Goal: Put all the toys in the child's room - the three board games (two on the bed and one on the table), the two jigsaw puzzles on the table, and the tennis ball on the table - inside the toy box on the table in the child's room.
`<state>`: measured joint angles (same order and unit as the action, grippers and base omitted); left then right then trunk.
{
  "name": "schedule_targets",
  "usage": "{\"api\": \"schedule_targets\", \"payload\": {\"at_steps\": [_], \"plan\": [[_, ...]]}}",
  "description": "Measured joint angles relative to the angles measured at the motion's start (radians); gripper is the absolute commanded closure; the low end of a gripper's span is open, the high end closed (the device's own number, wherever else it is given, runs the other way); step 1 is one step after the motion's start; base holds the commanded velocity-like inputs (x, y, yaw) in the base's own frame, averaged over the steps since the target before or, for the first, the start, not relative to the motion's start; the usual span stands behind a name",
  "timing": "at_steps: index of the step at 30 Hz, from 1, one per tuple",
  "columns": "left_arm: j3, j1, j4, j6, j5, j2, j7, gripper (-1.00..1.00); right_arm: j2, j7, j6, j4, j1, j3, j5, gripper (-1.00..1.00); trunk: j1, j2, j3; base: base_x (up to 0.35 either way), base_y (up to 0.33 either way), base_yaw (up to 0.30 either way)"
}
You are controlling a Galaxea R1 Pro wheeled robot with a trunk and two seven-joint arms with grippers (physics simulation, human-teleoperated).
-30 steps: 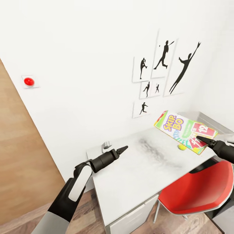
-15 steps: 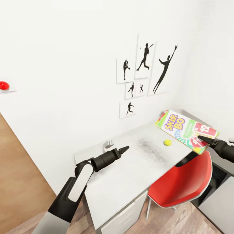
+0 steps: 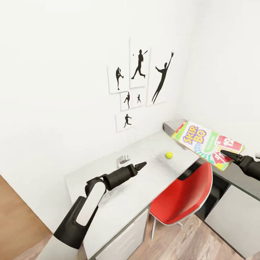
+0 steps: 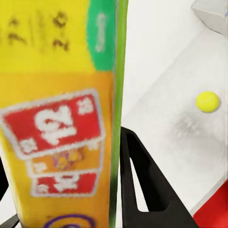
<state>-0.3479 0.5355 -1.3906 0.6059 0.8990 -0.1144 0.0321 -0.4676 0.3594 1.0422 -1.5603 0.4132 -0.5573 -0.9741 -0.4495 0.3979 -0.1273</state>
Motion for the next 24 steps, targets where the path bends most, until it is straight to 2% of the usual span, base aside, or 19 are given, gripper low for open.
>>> {"api": "schedule_targets", "payload": {"at_steps": [3,9,13,24], "plan": [[-0.006,0.000,-0.010,0.000,0.001,0.000,-0.004,-1.00,0.003,0.001,0.000,0.001,-0.002,0.000,-0.005,1.00,0.000,0.000,0.000,-0.003,-0.247,-0.054],[-0.014,-0.001,-0.026,0.000,0.002,0.000,-0.011,-1.00,0.033,0.005,-0.002,0.013,-0.002,-0.001,-0.009,1.00,0.000,0.000,0.000,-0.001,-0.265,-0.023],[-0.015,-0.001,-0.029,0.000,0.002,0.000,-0.012,-1.00,0.043,0.005,-0.006,0.012,-0.003,-0.002,-0.011,1.00,0.000,0.000,0.001,-0.001,-0.277,-0.009],[-0.016,-0.002,-0.042,0.000,0.001,0.003,-0.011,-1.00,0.051,0.001,-0.003,0.002,-0.003,-0.002,-0.013,1.00,0.000,0.000,0.001,0.000,-0.285,0.000]]}}
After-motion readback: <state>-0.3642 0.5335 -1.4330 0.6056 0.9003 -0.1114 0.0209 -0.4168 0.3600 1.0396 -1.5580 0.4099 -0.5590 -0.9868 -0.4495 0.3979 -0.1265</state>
